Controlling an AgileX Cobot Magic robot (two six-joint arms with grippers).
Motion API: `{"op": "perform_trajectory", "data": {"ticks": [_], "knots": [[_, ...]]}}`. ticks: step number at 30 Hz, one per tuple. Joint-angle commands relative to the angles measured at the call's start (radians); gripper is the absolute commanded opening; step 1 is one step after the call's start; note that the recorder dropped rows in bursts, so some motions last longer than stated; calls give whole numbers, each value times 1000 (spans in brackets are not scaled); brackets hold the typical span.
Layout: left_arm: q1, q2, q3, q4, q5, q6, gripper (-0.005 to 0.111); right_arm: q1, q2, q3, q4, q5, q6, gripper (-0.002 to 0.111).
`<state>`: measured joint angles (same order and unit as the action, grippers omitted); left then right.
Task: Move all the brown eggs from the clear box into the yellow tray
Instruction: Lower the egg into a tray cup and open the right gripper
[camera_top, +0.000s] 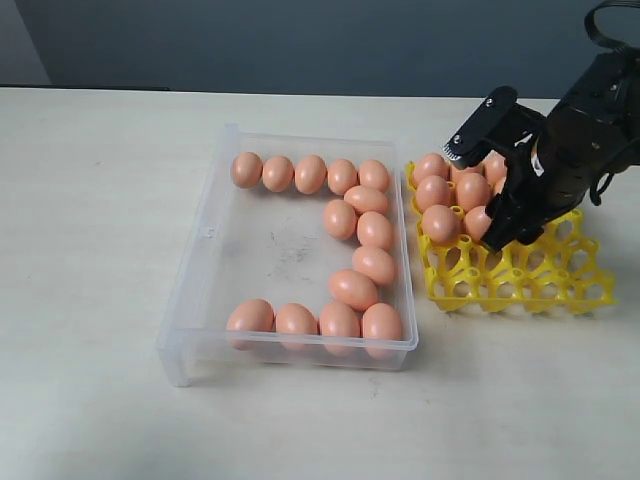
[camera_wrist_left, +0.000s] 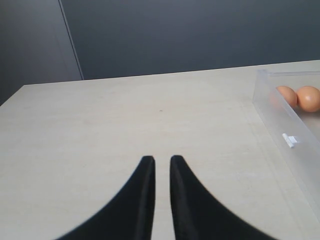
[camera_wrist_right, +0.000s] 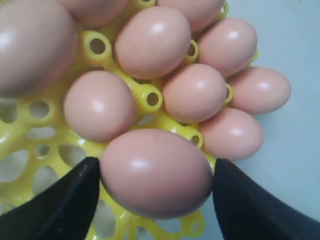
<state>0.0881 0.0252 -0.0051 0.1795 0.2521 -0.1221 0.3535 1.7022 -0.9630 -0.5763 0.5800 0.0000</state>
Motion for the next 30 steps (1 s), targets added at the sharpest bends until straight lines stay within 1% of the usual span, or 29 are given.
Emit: {"op": "perform_trajectory", "data": {"ticks": [1, 7, 22, 23, 26, 28, 30], "knots": [[0, 1, 5, -2, -12, -1, 12, -4, 36, 4, -18, -11, 5, 55], [0, 1, 5, -2, -12, -1, 12, -4, 44, 4, -72, -8, 85, 55], [0, 1, 5, -2, -12, -1, 12, -4, 61, 2, -121, -13, 113, 55], [0, 1, 5, -2, -12, -1, 12, -4, 61, 2, -121, -13, 118, 57], [0, 1, 5, -2, -12, -1, 12, -4, 61, 2, -136, -13, 131, 67], [0, 1, 5, -2, -12, -1, 12, -4, 61, 2, -139, -13, 131, 70], [0, 1, 5, -2, -12, -1, 12, -4, 61, 2, -139, -19, 134, 70]]}}
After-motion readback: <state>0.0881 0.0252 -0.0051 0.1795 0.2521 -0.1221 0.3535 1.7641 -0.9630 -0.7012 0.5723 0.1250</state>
